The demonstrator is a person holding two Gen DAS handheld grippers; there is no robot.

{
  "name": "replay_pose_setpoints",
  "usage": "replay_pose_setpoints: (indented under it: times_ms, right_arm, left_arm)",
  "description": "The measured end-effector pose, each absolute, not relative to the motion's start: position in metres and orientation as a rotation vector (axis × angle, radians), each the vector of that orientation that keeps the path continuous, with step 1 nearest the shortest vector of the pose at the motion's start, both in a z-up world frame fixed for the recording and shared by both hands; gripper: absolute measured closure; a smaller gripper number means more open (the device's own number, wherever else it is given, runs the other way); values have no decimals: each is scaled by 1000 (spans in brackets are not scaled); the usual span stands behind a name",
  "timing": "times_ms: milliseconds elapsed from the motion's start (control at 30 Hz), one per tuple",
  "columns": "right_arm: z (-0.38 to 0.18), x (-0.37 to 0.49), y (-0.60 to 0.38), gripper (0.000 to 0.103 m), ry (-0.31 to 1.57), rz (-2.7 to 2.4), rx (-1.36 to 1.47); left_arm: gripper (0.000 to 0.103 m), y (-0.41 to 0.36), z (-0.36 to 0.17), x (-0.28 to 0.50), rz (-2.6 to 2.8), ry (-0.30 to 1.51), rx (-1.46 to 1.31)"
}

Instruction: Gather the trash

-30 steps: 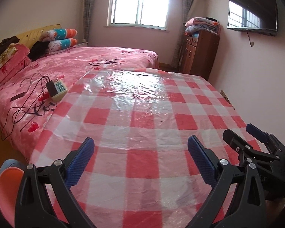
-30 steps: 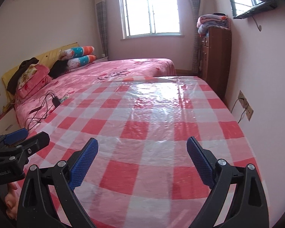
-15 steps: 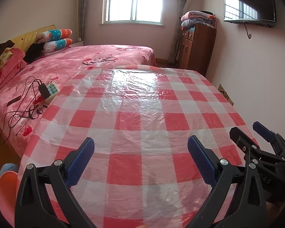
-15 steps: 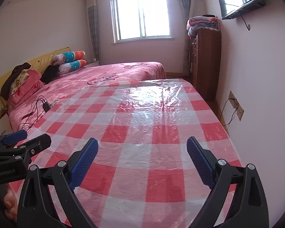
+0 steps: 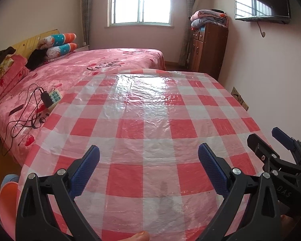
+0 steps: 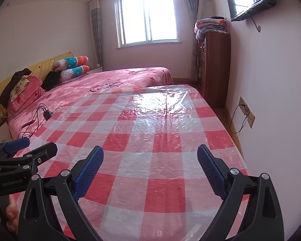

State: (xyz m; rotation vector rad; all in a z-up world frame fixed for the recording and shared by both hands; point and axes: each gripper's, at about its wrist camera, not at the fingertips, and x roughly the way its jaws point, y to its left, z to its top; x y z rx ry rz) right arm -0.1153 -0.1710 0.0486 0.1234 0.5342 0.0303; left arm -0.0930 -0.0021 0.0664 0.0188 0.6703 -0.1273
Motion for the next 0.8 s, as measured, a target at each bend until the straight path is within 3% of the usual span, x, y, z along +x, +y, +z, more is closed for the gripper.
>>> replay_pose_setpoints:
  times_ms: [800]
  right_arm:
    - [52, -121, -179, 8, 521, 35, 139]
  left_arm:
    - [4, -12, 65, -96, -96, 661, 58]
